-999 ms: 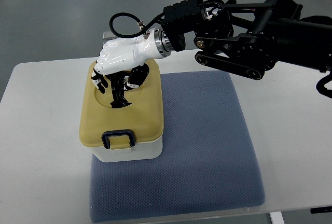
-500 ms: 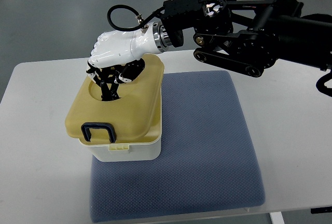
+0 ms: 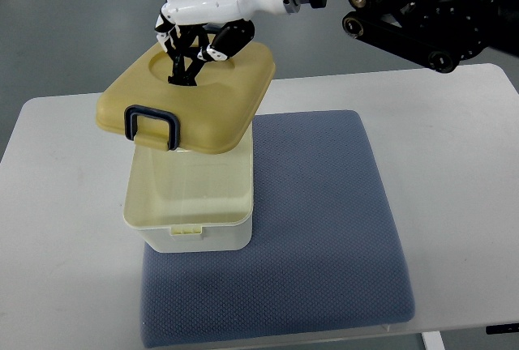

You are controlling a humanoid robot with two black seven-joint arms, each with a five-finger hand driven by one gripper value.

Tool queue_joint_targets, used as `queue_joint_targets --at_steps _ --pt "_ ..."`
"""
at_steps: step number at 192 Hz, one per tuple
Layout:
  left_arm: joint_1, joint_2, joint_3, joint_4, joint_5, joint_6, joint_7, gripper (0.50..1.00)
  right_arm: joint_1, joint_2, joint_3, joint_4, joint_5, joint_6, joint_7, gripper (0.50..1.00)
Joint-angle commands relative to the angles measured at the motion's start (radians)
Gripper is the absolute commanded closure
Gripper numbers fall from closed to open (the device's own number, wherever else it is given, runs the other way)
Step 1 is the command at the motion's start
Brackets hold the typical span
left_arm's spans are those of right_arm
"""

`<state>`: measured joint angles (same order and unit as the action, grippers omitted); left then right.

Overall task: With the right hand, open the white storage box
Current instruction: 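Lift the yellow lid off the box with the right hand, then lower the lid onto the mat beside the box and release it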

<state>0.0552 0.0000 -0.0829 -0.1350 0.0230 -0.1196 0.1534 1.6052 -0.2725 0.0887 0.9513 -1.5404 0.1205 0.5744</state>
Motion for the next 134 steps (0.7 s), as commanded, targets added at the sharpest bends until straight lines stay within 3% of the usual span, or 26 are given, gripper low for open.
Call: queue_joint_targets --at_steps 1,66,134 --pt "0.0 0.0 0.0 0.0 0.0 0.0 0.0 0.5 -0.001 -0.083 0.002 0.004 0.005 0.001 0.037 1.0" --pt "0.0 0.0 0.0 0.0 0.0 0.0 0.0 0.5 -0.14 -0.301 -0.009 0.014 -0.004 -0.019 0.037 1.0" --pt "0.0 0.0 0.0 0.0 0.0 0.0 0.0 0.5 -0.323 -0.379 -0.093 0.009 -0.012 -0.205 0.037 1.0"
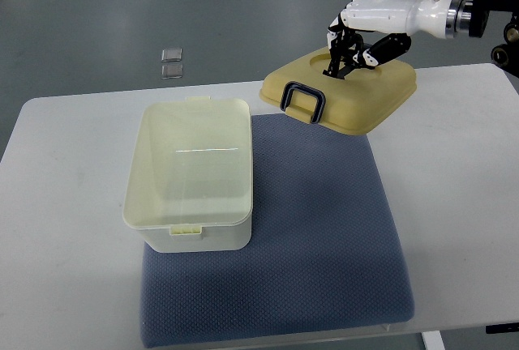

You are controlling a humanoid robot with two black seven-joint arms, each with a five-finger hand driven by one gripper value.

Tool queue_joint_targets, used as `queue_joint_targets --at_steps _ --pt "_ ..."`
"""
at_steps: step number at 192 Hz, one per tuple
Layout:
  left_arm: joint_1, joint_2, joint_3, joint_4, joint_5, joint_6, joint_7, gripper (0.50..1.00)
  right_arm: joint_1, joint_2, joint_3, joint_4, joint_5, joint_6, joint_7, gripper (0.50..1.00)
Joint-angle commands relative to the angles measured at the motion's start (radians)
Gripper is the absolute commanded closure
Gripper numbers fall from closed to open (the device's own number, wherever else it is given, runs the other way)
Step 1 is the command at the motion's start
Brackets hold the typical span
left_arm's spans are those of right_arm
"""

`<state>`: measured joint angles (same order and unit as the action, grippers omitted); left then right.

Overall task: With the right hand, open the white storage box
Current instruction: 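Lower the lid onto the mat beside the box and release it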

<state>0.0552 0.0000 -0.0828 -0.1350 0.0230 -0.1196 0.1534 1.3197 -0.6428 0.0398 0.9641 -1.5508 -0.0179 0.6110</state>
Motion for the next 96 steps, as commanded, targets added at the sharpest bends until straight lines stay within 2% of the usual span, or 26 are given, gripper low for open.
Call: queue_joint_targets --at_steps 1,19,44,96 --pt "0.0 0.0 0.0 0.0 0.0 0.0 0.0 0.5 -0.04 -0.009 -0.052 -0.004 0.0 -0.077 0.0 1.0" --pt "0.0 0.0 0.0 0.0 0.0 0.0 0.0 0.5 -0.063 -0.009 -0.129 -0.013 -0.002 -0.168 0.0 1.0" --pt "0.0 0.0 0.0 0.0 0.0 0.0 0.0 0.5 -0.093 0.002 -0.198 -0.013 0.0 -0.252 0.0 1.0" --pt "0.0 0.0 0.0 0.0 0.0 0.0 0.0 0.5 -0.125 0.058 -0.199 -0.002 0.003 -0.26 0.0 1.0"
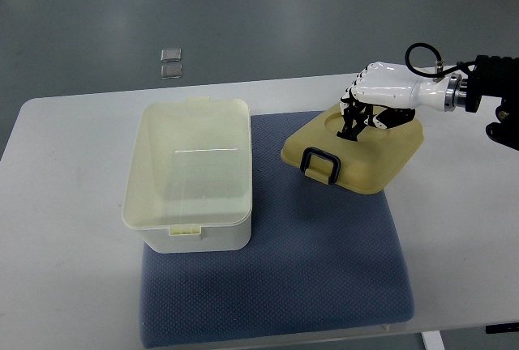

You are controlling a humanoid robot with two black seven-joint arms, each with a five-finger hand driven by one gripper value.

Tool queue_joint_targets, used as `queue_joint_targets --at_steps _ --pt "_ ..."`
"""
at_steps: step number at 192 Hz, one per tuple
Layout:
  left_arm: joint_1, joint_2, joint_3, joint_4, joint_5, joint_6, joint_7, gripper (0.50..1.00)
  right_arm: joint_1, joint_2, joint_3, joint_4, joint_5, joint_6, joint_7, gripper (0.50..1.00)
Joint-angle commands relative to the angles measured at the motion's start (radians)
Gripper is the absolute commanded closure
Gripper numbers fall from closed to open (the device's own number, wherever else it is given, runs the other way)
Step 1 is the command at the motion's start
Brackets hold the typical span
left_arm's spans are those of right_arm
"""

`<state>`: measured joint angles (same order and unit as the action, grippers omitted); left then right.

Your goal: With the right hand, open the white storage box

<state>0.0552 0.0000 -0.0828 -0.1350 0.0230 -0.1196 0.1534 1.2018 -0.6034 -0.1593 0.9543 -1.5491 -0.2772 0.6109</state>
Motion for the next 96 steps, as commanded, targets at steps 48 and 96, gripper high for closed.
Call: queue_joint_targets --at_steps 48,96 --pt "0.0 0.0 0.0 0.0 0.0 0.0 0.0 0.5 -0.024 0.043 0.003 0.007 0.006 -0.003 0.0 0.572" --pt "0.0 0.0 0.0 0.0 0.0 0.0 0.0 0.5 -0.001 0.025 0.02 0.008 0.017 0.012 0.0 0.568"
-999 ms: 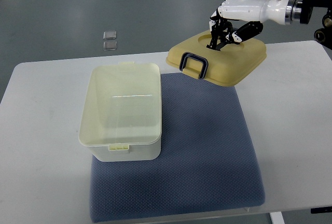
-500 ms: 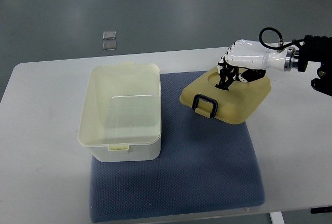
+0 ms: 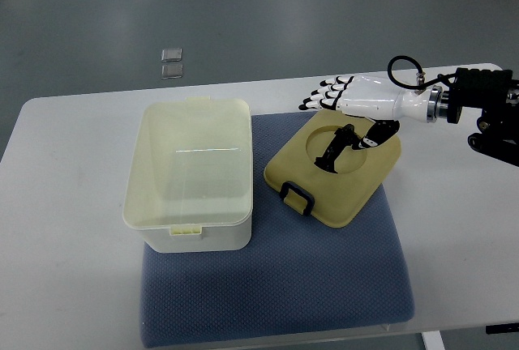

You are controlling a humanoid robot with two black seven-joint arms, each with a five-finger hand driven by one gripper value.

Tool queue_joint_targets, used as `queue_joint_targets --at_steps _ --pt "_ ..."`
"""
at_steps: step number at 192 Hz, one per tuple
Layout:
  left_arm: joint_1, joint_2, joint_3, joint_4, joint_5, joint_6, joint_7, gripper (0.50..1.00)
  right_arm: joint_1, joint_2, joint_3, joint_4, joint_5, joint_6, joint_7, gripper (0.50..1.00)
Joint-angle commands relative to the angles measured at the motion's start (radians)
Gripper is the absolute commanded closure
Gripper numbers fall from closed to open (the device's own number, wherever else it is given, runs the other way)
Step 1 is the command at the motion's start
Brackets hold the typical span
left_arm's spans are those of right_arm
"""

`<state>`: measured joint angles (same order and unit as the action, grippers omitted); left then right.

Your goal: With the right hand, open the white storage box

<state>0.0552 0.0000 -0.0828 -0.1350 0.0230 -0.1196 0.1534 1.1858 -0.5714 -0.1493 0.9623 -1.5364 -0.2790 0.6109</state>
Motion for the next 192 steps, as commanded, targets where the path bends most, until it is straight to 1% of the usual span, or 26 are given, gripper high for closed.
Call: queue_joint_targets --at_steps 1,14,24,27,28,29,30,31,34,35,37,40,52,66,70,89,94,97,106,118,124,139,141,162,178,192 --pt "0.0 0.0 0.0 0.0 0.0 0.0 0.0 0.5 0.015 -0.007 0.01 0.0 0.004 0.014 0.0 0.568" --pt "0.0 0.0 0.0 0.0 0.0 0.0 0.0 0.5 0.023 -0.01 0.034 0.001 0.013 0.052 0.0 0.566" --pt "0.0 0.0 0.0 0.0 0.0 0.0 0.0 0.5 0.023 -0.01 0.071 0.001 0.055 0.129 0.0 0.566" --pt "0.0 0.0 0.0 0.0 0.0 0.0 0.0 0.5 0.023 -0.01 0.089 0.001 0.081 0.165 0.0 0.564" --pt "0.0 0.0 0.0 0.0 0.0 0.0 0.0 0.5 0.023 -0.01 0.089 0.001 0.081 0.165 0.0 0.564" --pt "0.0 0.0 0.0 0.0 0.0 0.0 0.0 0.5 0.023 -0.01 0.1 0.0 0.097 0.185 0.0 0.562" --pt "0.0 0.0 0.0 0.0 0.0 0.0 0.0 0.5 0.023 -0.01 0.1 0.0 0.098 0.185 0.0 0.562" --pt "0.0 0.0 0.0 0.0 0.0 0.0 0.0 0.5 0.021 -0.01 0.111 0.0 0.114 0.205 0.0 0.562" --pt "0.0 0.0 0.0 0.0 0.0 0.0 0.0 0.5 0.021 -0.01 0.122 0.0 0.133 0.224 0.0 0.562" --pt "0.0 0.0 0.0 0.0 0.0 0.0 0.0 0.5 0.02 -0.01 0.134 0.001 0.153 0.245 0.0 0.562" --pt "0.0 0.0 0.0 0.0 0.0 0.0 0.0 0.5 0.02 -0.01 0.134 0.001 0.153 0.245 0.0 0.562" --pt "0.0 0.0 0.0 0.0 0.0 0.0 0.0 0.5 0.017 -0.008 0.155 0.0 0.195 0.285 0.0 0.562" --pt "0.0 0.0 0.0 0.0 0.0 0.0 0.0 0.5 0.012 -0.007 0.214 -0.002 0.34 0.379 0.0 0.562" --pt "0.0 0.0 0.0 0.0 0.0 0.0 0.0 0.5 0.011 -0.008 0.246 -0.007 0.548 0.463 0.0 0.562" --pt "0.0 0.0 0.0 0.0 0.0 0.0 0.0 0.5 0.011 -0.008 0.247 -0.008 0.579 0.474 0.0 0.562" --pt "0.0 0.0 0.0 0.0 0.0 0.0 0.0 0.5 0.006 -0.022 0.247 -0.027 0.922 0.599 0.0 0.562" --pt "0.0 0.0 0.0 0.0 0.0 0.0 0.0 0.5 0.003 -0.024 0.249 -0.034 0.985 0.619 0.0 0.562" --pt "0.0 0.0 0.0 0.0 0.0 0.0 0.0 0.5 0.0 -0.024 0.249 -0.039 1.015 0.626 -0.005 0.562" --pt "0.0 0.0 0.0 0.0 0.0 0.0 0.0 0.5 -0.018 -0.022 0.257 -0.059 1.156 0.649 -0.054 0.56" --pt "0.0 0.0 0.0 0.0 0.0 0.0 0.0 0.5 -0.032 -0.013 0.261 -0.074 1.295 0.652 -0.114 0.56" --pt "0.0 0.0 0.0 0.0 0.0 0.0 0.0 0.5 -0.034 -0.011 0.26 -0.076 1.337 0.655 -0.132 0.56" --pt "0.0 0.0 0.0 0.0 0.0 0.0 0.0 0.5 -0.063 -0.005 0.258 -0.076 1.492 0.664 -0.214 0.56" --pt "0.0 0.0 0.0 0.0 0.0 0.0 0.0 0.5 -0.063 -0.005 0.258 -0.076 1.492 0.664 -0.214 0.56" --pt "0.0 0.0 0.0 0.0 0.0 0.0 0.0 0.5 -0.115 0.016 0.26 -0.077 1.642 0.664 -0.347 0.56" --pt "0.0 0.0 0.0 0.0 0.0 0.0 0.0 0.5 -0.137 0.036 0.261 -0.085 1.771 0.664 -0.411 0.56" --pt "0.0 0.0 0.0 0.0 0.0 0.0 0.0 0.5 -0.149 0.036 0.26 -0.085 1.88 0.666 -0.453 0.56"
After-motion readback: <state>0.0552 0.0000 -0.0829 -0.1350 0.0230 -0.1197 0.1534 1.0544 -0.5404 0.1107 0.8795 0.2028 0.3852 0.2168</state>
